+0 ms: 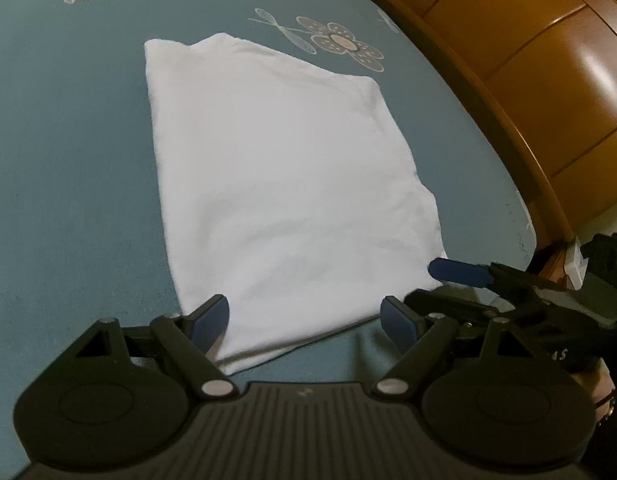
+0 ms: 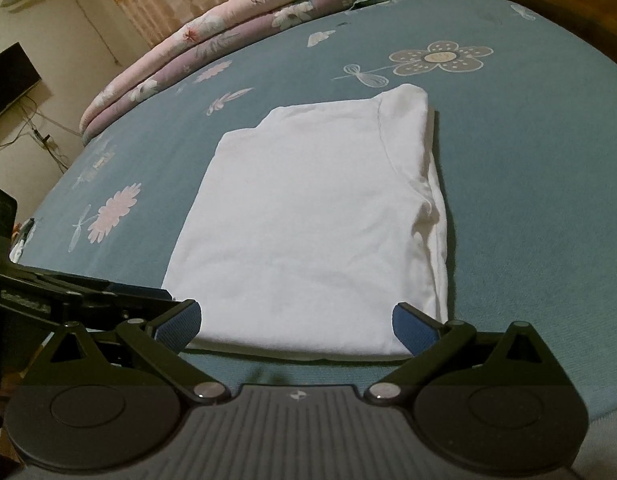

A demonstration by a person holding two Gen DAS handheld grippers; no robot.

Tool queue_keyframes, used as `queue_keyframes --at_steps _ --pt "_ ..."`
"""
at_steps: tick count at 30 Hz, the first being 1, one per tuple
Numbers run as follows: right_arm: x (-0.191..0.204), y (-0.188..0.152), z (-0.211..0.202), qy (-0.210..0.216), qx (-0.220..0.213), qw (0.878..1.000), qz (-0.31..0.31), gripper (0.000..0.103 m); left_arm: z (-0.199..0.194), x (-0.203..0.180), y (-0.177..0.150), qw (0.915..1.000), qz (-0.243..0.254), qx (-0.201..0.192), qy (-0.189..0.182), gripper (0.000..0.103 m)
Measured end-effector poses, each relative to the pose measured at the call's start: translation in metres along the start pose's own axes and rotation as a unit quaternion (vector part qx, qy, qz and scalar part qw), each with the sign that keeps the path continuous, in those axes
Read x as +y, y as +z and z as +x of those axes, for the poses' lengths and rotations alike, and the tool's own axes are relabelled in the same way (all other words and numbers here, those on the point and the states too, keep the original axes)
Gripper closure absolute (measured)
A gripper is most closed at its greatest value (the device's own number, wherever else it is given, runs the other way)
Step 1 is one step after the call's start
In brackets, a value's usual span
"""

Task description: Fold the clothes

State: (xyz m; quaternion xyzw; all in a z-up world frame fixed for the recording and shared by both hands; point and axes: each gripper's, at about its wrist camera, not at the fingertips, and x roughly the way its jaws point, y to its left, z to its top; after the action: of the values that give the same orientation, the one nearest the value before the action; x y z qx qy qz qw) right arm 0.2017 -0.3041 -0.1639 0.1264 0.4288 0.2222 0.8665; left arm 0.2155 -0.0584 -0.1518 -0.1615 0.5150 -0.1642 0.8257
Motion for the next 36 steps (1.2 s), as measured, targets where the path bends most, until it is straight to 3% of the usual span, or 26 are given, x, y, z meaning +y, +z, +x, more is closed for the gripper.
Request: queue_keyframes --at_steps 11,21,26,33,36 --pt "0.001 0.022 -0.011 -0.008 -0.037 0.999 -0.018 0.000 -0.012 -0.004 0.022 0.9977 0.036 -0.035 0.046 0.020" --pt "0.008 0.049 0.023 -0.003 -0.022 0.999 -0.049 0.000 0.003 -0.001 0.043 0.9946 0.059 -0.040 0.076 0.020" --pt "-0.001 0.042 0.040 -0.008 -0.001 0.999 -0.035 0.000 0.011 0.005 0.042 0.9948 0.058 -0.034 0.077 0.020" --pt "-0.010 0.037 0.036 0.010 -0.010 1.000 -0.021 0.000 0.006 0.009 0.046 0.9949 0.050 -0.046 0.074 0.019" --pt "-0.011 0.044 0.023 0.010 -0.029 0.999 -0.016 0.000 -0.005 0.017 0.052 0.9960 0.032 -0.063 0.055 0.019"
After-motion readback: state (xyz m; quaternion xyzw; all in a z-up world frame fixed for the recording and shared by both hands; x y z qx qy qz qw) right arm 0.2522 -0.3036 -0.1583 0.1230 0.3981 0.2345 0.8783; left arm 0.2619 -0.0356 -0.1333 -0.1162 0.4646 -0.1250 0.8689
